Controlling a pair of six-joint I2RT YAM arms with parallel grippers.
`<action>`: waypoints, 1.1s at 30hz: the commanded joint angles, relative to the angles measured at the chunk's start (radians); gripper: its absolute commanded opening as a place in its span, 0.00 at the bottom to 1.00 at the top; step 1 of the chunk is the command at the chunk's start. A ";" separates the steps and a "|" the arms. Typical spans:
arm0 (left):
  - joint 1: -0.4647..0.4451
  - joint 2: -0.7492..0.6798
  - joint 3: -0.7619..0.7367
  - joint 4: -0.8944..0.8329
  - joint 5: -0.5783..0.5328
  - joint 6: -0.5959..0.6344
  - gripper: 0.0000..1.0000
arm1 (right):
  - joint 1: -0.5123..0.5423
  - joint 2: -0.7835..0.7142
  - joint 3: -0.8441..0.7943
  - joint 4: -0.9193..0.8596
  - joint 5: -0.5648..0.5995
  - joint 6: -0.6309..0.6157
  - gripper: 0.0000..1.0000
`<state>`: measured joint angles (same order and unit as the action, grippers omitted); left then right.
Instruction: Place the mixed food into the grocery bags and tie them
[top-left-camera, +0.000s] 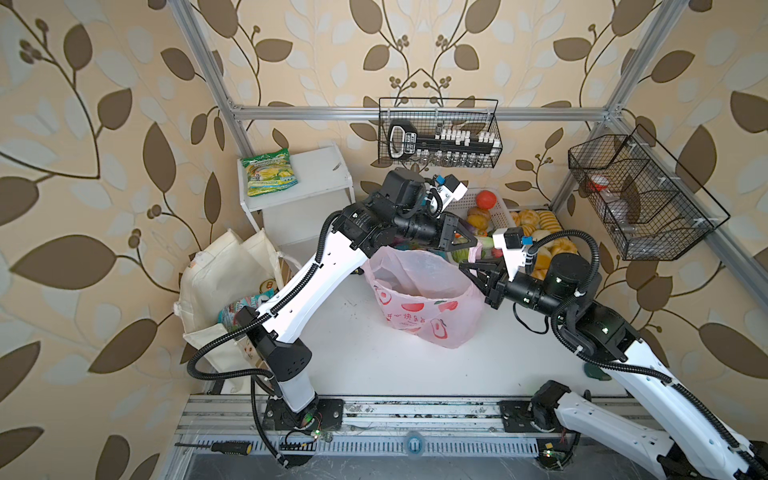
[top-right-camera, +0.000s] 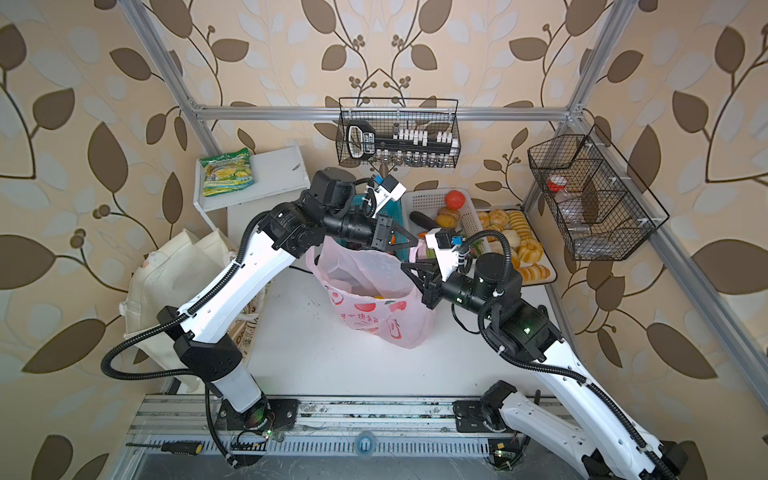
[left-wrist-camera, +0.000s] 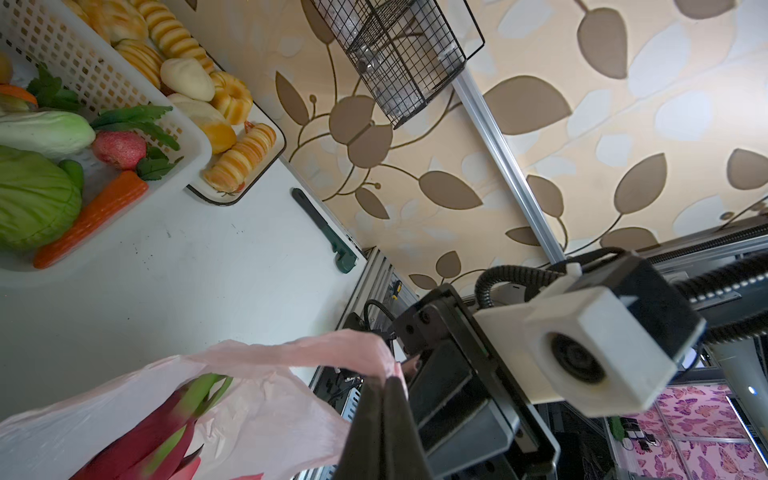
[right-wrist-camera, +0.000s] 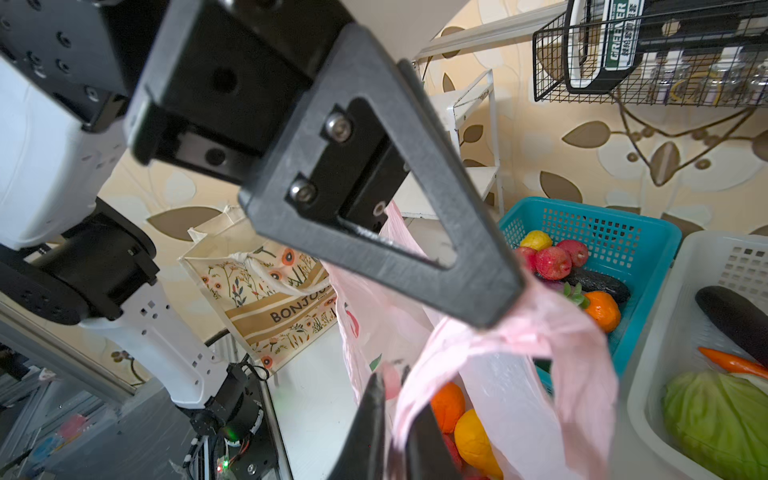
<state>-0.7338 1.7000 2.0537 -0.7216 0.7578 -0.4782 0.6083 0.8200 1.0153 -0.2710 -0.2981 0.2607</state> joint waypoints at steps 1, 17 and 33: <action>-0.001 -0.080 -0.035 0.071 -0.002 0.013 0.00 | -0.001 -0.066 -0.040 -0.001 0.027 -0.041 0.35; 0.004 -0.105 -0.012 -0.019 0.012 0.071 0.00 | -0.052 -0.122 -0.056 0.075 -0.081 -0.344 1.00; 0.010 -0.088 0.044 -0.039 0.043 0.081 0.00 | -0.227 0.114 -0.149 0.404 -0.500 -0.068 0.61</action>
<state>-0.7319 1.6295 2.0632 -0.7765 0.7727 -0.4213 0.4038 0.9180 0.9012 -0.0105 -0.6388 0.0669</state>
